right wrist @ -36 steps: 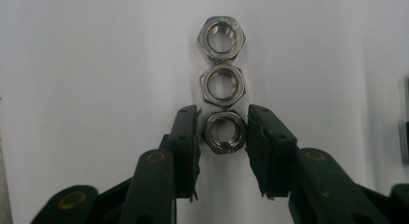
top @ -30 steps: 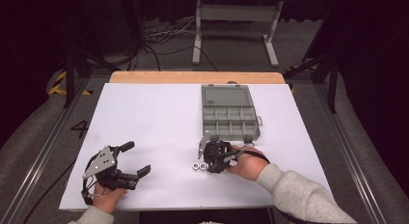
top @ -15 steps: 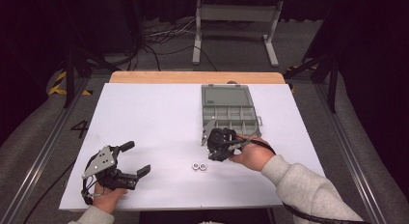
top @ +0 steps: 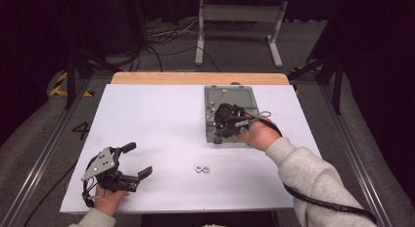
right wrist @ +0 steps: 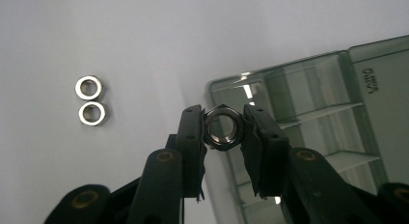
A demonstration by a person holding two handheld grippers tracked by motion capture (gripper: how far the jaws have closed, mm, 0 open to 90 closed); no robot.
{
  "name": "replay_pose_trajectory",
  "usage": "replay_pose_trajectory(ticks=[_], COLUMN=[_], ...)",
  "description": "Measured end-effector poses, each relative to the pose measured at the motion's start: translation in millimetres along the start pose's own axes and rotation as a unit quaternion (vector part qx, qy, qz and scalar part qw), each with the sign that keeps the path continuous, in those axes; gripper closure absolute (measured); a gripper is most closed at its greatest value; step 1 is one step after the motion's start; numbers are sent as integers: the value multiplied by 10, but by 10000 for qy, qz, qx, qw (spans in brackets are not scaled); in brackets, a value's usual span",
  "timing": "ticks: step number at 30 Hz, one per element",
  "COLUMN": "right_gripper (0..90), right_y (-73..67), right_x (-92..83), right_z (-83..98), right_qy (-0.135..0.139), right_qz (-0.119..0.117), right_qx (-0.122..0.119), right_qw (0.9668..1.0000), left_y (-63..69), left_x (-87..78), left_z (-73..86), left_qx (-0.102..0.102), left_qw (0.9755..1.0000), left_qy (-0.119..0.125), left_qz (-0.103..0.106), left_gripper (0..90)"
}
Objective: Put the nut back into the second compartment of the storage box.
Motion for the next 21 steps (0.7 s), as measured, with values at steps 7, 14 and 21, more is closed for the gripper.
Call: replay_pose_trajectory(ticks=[7, 14, 21], right_gripper=[702, 702, 702], right_y=[243, 470, 719], right_x=[13, 51, 96], right_z=[-11, 4, 79], right_qy=[4, 36, 22], right_qz=[214, 460, 700], right_qx=[193, 493, 865], right_qw=[9996, 9977, 9938], left_y=[-7, -8, -15], left_x=[-8, -9, -21], left_z=[0, -1, -10], left_qx=[7, 10, 3], left_qw=[10000, 10000, 10000], left_qy=[-8, -5, 36], left_qz=[-15, -37, -57], left_gripper=[6, 6, 4])
Point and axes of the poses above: each handheld gripper's, and its own axes: x roughly forward along the jaws, z roughly out of its underside, y roughly to its right, the point moved 3 cm from there along x, roughly forward along the jaws, and after that the axes turned 10 degrees about y, right-handed, at the moved point
